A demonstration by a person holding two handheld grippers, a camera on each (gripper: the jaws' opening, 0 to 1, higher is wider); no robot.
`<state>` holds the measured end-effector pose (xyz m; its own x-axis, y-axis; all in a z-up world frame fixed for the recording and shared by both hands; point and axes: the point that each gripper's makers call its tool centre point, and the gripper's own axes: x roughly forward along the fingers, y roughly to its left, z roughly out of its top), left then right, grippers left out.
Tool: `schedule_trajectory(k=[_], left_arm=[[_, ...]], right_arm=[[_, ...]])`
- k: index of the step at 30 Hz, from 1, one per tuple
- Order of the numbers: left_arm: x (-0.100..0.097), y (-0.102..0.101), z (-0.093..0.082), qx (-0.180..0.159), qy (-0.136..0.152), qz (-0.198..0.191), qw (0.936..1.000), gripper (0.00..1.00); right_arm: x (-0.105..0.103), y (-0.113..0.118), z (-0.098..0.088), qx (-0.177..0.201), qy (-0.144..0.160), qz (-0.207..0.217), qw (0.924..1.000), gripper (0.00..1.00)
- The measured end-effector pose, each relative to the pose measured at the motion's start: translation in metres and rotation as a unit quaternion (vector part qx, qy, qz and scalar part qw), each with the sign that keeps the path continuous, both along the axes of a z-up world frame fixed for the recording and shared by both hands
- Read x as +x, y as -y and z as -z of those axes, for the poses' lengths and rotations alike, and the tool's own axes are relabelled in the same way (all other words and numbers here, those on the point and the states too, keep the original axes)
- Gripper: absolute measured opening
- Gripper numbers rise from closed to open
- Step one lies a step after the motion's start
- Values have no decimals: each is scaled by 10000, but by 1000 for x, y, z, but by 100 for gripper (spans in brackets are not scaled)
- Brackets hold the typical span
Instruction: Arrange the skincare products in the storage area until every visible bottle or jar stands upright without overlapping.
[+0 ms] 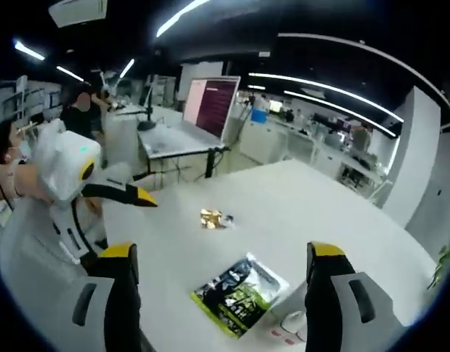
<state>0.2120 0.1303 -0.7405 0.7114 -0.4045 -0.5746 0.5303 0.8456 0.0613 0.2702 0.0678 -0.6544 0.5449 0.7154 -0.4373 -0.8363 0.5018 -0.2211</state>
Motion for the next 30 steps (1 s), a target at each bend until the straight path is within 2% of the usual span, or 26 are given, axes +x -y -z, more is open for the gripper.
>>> schedule_trajectory(k=[6, 13, 18, 25, 30], left_arm=[[-2, 1, 3, 78, -63, 43, 9999, 99], [-3, -1, 8, 116, -153, 30, 9998, 99], [-2, -2, 10, 136, -192, 4, 9997, 98], [-5, 4, 14, 253, -268, 179, 9992, 98], [-5, 9, 12, 334, -194, 319, 9987, 98]], right_arm=[[7, -20, 5, -16, -62, -182, 9998, 93], [10, -26, 28, 14, -281, -237, 9993, 92], [6, -23, 42, 177, -715, -158, 9972, 92], [5, -21, 38, 173, -604, -144, 9979, 91], [5, -20, 50, -21, -625, -181, 9979, 91]])
